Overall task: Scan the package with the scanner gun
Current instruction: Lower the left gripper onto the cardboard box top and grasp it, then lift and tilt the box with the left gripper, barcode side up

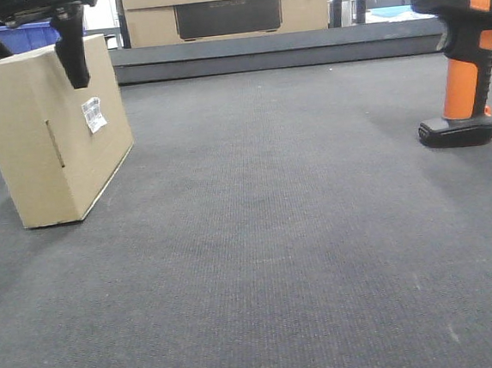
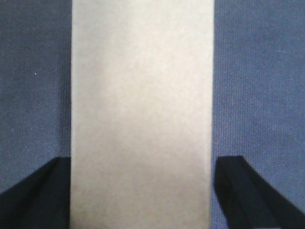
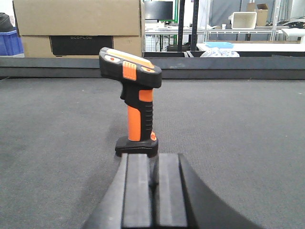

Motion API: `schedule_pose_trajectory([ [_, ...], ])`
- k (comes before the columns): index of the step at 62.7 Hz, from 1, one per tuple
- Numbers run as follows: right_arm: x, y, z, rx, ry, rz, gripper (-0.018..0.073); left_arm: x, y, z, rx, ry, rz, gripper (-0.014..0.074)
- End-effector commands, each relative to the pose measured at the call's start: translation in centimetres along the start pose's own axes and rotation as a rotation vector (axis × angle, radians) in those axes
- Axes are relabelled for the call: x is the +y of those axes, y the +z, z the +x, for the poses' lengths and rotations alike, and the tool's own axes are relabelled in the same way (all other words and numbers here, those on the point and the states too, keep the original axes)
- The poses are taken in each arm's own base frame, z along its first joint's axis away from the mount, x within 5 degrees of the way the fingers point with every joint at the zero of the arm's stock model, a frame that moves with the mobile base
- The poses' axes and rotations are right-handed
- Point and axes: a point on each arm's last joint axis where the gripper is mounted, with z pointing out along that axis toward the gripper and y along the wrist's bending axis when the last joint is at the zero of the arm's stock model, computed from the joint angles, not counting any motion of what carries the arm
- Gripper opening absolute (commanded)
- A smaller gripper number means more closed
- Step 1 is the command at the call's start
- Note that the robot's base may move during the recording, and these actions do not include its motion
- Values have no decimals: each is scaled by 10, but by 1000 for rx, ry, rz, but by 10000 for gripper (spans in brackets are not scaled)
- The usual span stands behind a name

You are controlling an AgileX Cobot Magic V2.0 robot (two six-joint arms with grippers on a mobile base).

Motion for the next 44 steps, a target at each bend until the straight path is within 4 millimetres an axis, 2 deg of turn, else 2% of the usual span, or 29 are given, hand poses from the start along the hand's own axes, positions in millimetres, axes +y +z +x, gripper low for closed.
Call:
schedule_pose_trajectory([
  [1,0,0,-2,-18,2,2,-162,-2,-5,-1,-13,-7,7,317],
  [12,0,0,-2,-18,2,2,-162,-2,-5,-4,-44,-3,10,-111],
  [21,0,0,-2,-18,2,2,-162,-9,-20,-10,-58,-36,81,-111],
  [31,0,0,-2,-18,2,2,-162,-40,-44,-14,-77,-83,287,-111],
  [44,0,0,-2,-18,2,2,-162,-78,-40,-5,-75,-140,390,-111],
])
